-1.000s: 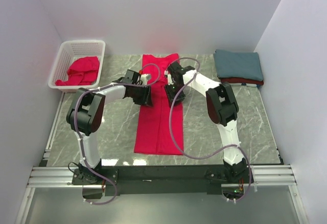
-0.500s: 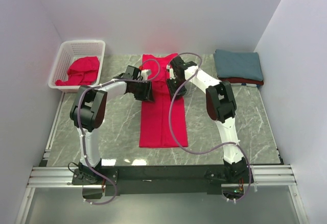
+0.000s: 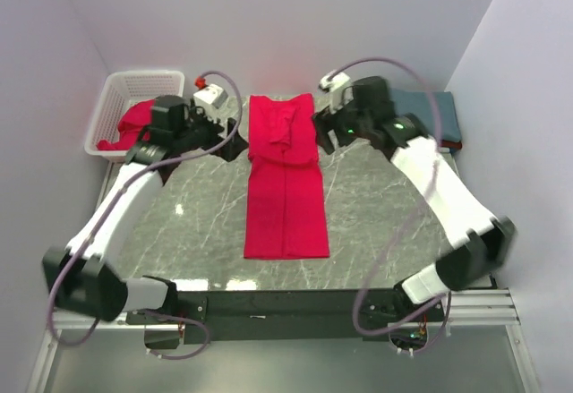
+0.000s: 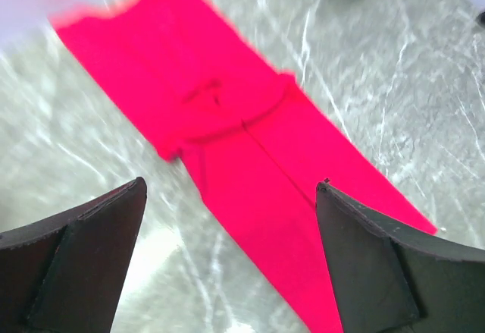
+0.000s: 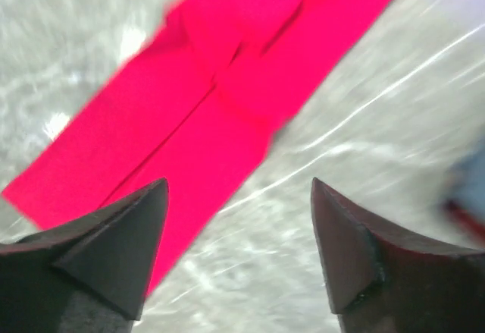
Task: Fold and stack the t-shirts
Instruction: Fold the tshirt
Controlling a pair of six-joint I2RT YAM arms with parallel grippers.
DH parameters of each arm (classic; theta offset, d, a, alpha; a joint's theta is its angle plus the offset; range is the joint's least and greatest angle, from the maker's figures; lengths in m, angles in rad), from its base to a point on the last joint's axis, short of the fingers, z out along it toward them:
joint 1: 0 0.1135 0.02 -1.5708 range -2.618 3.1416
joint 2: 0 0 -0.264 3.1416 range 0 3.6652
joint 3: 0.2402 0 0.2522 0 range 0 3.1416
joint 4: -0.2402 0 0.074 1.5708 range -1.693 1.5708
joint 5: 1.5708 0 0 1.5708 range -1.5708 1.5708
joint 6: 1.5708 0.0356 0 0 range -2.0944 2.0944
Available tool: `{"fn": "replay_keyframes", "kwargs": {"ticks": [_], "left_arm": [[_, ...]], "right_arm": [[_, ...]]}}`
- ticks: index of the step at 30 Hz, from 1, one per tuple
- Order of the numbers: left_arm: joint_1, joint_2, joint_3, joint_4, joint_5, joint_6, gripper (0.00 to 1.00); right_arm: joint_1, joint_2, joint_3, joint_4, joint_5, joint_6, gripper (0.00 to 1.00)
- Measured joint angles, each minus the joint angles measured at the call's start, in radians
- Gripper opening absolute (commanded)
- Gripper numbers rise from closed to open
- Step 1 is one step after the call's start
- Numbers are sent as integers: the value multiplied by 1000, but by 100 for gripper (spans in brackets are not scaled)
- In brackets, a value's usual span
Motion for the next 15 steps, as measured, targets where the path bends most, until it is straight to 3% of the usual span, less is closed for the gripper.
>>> {"fn": "replay_keyframes", "kwargs": {"ticks": [5,9,15], "left_arm": [[0,-162,-6,-2,38,122,99],[-2,-206,-32,-59,154,291,99],[-57,-283,-344,-135,244,568,99]], "right_arm": [[9,-189,5,40,-23,-174,96],[62,-225,-38,12,-103,-339,88],[280,-345,-502,36,-118,-510,85]]}}
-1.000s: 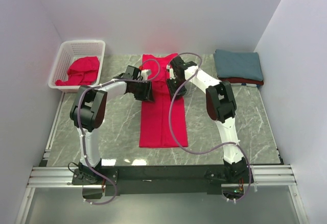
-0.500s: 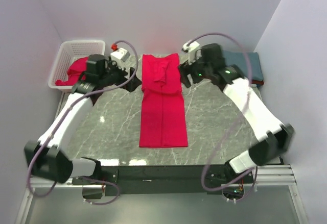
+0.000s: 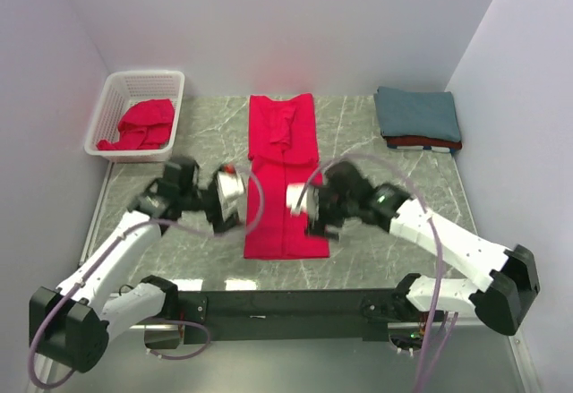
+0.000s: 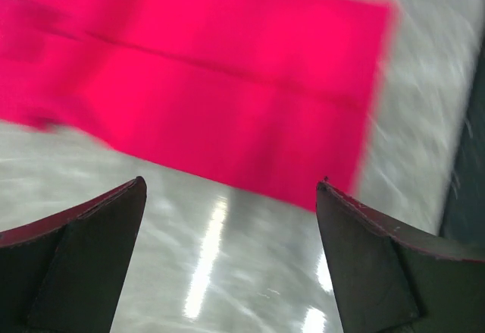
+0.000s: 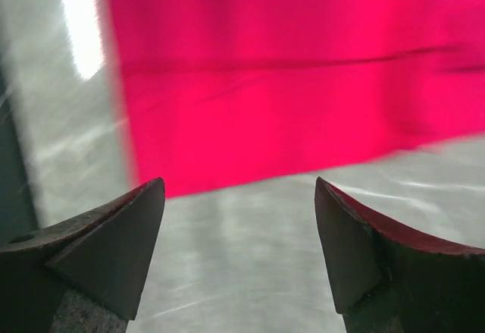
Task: Fold and stack the t-shirts
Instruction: Fold the tshirt
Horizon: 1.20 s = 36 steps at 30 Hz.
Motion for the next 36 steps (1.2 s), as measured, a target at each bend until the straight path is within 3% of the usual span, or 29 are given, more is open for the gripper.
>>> {"fn": "replay_keyframes", "kwargs": {"ticks": [4,8,14,17,32,36], "left_arm": [[-128,-89,-255,-27,-14,179,99],[-234,-158,-390,-13,-43,296,89],[-278,-82,-400,61,-72,320,70],[-290,-41,-400,90,-76,323,66],[-364,94,-400,198,-124,319,60],[-372,111,-400,208,-136,318,59]], "right_arm": [[143,-7,-240,27,14,-39,81],[216,-9,-361,86,35,-47,77],[242,16,-415,191,63,-35,67],[242,51,-417,235,79,-32,62],[242,158,-455,326,90,-51,53],[241,171,-454,348,91,-51,44]]}}
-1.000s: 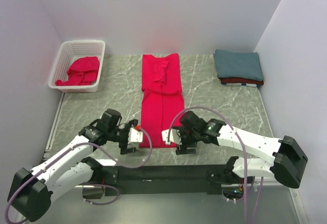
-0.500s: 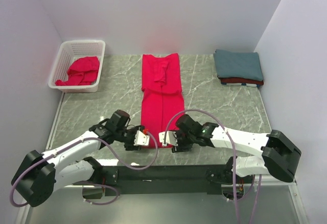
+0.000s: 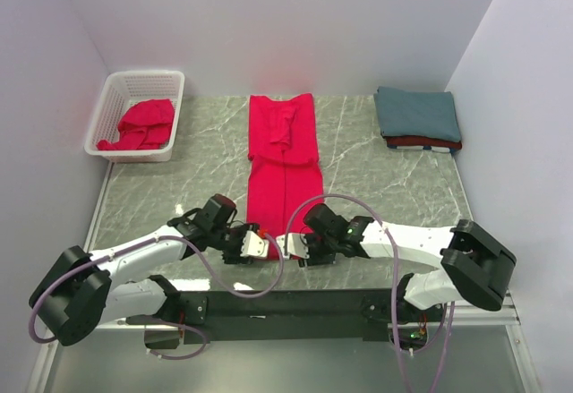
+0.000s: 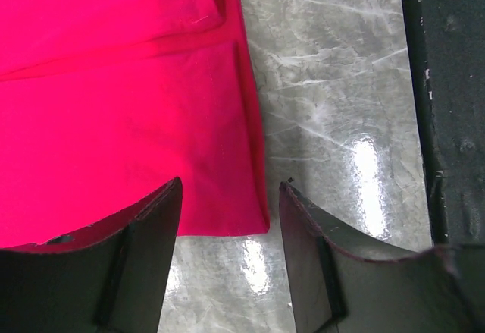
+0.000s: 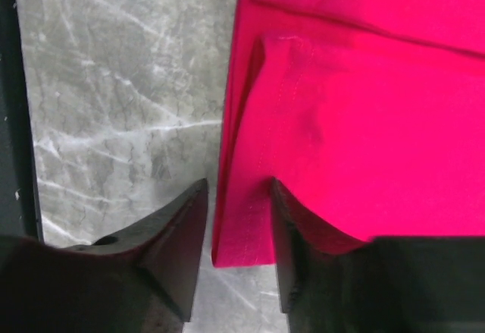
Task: Fold and stack the t-shirts
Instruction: Fold the tshirt
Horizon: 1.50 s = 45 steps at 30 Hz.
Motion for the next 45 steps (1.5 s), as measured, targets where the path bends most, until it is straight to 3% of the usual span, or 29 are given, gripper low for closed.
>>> {"fn": "replay_keyframes", "kwargs": {"ticks": [6,15,18,22,28,37,45], "left_arm": [[-39,18,0,3,-18,2,52],[-110,71,4,18,-85,-22,50],[-120,97,19,41,-105,-27,45],[-122,116,24,52,-105,-20,26],[-141,113,31,31,-120,6,1],[-250,-1,68,-123,-113,-29,1],[-264,-146,142,-308,-60,-47,1]], "right_arm": [[-1,30,14,15,-2,8,26],[-2,41,16,35,7,8,14],[-2,42,16,38,12,8,10],[-5,42,16,36,18,0,0],[-5,25,12,22,19,5,0],[36,-114,8,-89,-6,92,0],[93,-274,31,-219,-40,159,0]]}}
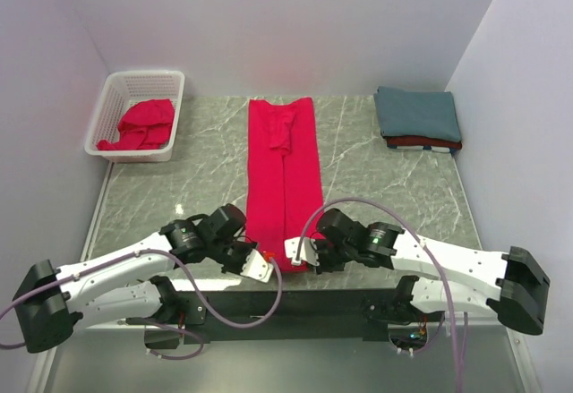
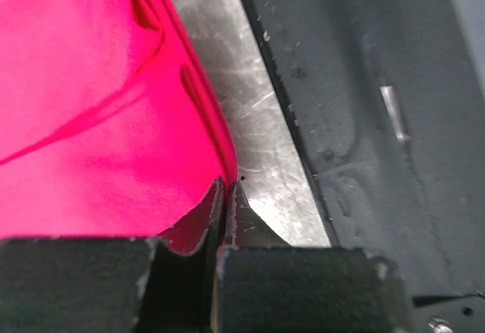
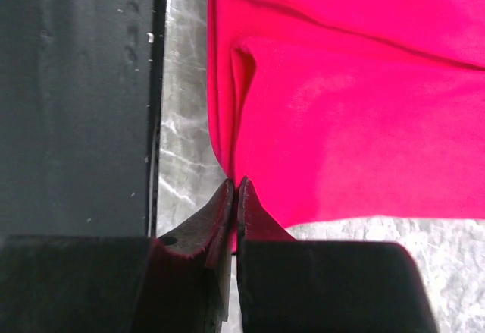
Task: Fold and stack the t-shirts
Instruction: Fold the tshirt
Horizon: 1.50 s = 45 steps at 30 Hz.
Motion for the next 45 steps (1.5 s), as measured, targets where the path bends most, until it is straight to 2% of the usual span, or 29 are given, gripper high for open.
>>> {"fn": "replay_keyframes", "kwargs": {"ticks": [6,11,18,28,38,45], "left_arm": [[28,-14,74,-85,39,-23,0],[183,93,171,-121,83,-5,0],[351,271,290,-64,104,46,0],[496,466,355,138,100,127,0],[578,705,522,281,80,179,1],[597,831,608,325,70,186,1]], "right_arm": [[-10,-56,37,-52,-14,-13,0],[-115,-24,76,-62,-23,-80,0],[-309,150,196,-42,-45,-224,0],[-448,422,378,57,-51,-377,0],[-550,693,607,132,-47,-457,0],[-571,794,676,151,-39,-484,0]]}}
